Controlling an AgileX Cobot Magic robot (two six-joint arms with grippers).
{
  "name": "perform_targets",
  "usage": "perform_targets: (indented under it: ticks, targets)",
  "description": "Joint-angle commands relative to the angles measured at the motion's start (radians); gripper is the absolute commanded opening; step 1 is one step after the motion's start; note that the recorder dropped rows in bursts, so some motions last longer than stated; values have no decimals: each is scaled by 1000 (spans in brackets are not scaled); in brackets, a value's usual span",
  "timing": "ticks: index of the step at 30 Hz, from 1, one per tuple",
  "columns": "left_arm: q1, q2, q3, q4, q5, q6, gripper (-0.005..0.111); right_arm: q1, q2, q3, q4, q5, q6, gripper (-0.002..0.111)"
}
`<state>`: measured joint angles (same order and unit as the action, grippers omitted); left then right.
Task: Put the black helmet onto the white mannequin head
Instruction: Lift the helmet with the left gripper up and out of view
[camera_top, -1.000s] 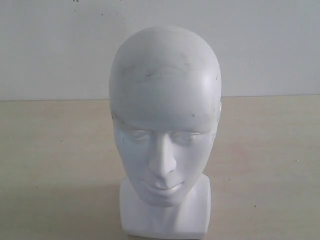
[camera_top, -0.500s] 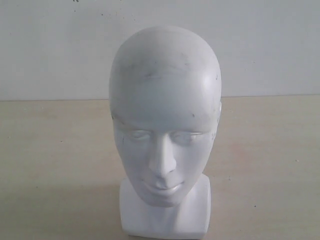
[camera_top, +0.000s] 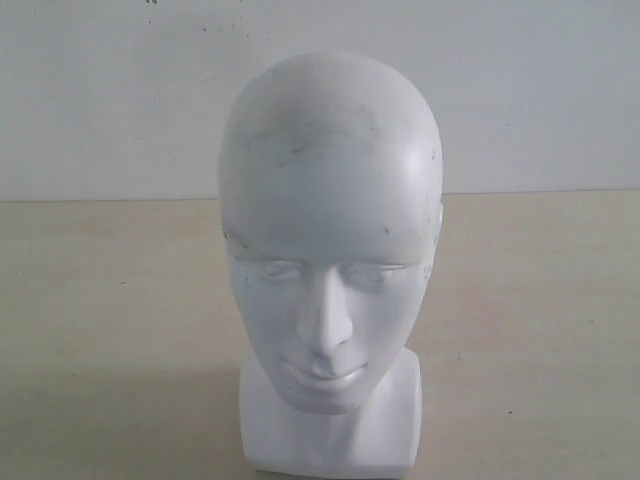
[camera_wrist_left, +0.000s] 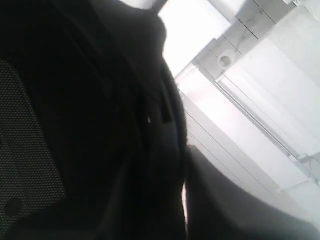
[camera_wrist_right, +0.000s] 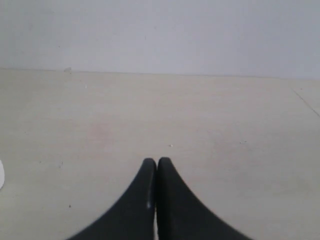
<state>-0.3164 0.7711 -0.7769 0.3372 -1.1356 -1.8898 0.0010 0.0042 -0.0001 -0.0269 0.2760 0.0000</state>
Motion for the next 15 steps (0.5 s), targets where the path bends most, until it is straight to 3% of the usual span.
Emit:
perform_targets:
  ticks: [1,9,15]
  targets:
    - [-2,37,-79,19,-85,-8,4,2,-4,0,6,-168,7,0]
    - [-8,99,-106,63,-85,-8,4,2,-4,0,131,-406,100,0]
    - [-10,141,-106,74,-85,-8,4,2,-4,0,156,-448,109,0]
